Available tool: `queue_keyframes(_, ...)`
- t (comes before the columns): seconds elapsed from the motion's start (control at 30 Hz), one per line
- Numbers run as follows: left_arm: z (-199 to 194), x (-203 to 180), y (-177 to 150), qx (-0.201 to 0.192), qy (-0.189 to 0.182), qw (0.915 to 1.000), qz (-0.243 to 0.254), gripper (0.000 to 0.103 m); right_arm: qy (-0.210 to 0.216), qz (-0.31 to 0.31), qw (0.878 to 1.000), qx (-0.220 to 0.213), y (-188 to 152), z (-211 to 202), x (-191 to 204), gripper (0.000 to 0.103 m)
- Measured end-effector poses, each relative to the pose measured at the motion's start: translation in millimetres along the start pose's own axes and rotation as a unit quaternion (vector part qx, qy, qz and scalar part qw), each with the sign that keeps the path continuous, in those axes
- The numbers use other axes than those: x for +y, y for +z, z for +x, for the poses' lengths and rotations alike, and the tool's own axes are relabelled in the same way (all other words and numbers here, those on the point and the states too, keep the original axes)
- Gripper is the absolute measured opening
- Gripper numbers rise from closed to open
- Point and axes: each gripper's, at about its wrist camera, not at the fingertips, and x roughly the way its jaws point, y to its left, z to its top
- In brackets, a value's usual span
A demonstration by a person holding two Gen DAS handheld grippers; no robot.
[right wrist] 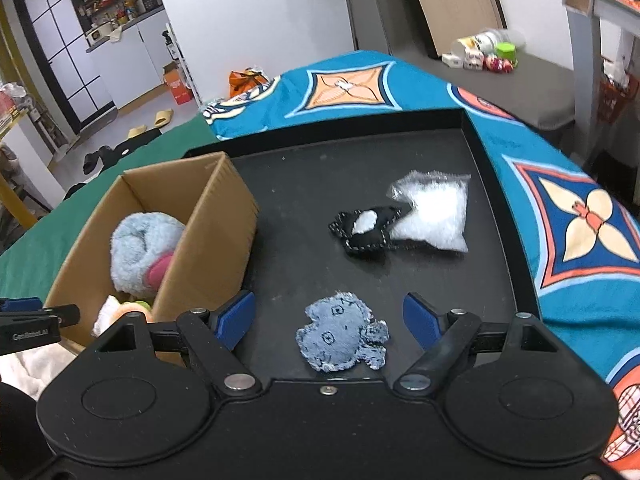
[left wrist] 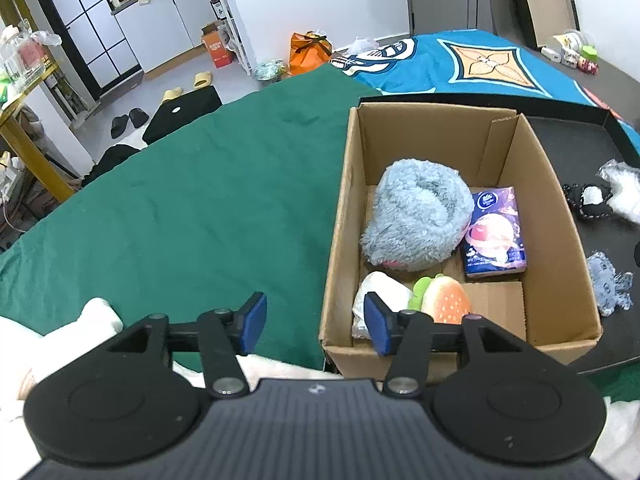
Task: Organize soft objects
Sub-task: 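Lower the right tool onto the blue denim plush and grasp it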
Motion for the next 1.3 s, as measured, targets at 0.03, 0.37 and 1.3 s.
queue_keyframes(0.03, 1, -1, 0, 0.002, 0.004, 1.0, 0.003, 0.057, 0.0, 0.003, 1.0, 0.002, -1, 3, -3, 0.08)
queue_keyframes(0.37, 4, -14, 3, 0.004, 0.032, 0.9991, 0.027, 0.064, 0.022, 0.03, 0.999, 0.006, -11, 26, -14, 0.071)
queue_keyframes(1.3, 1, -33, 7, 0.008, 0.079, 0.9951, 0.059, 0.064, -0.023, -0.028, 0.999, 0.028, -27, 40, -14, 0.037)
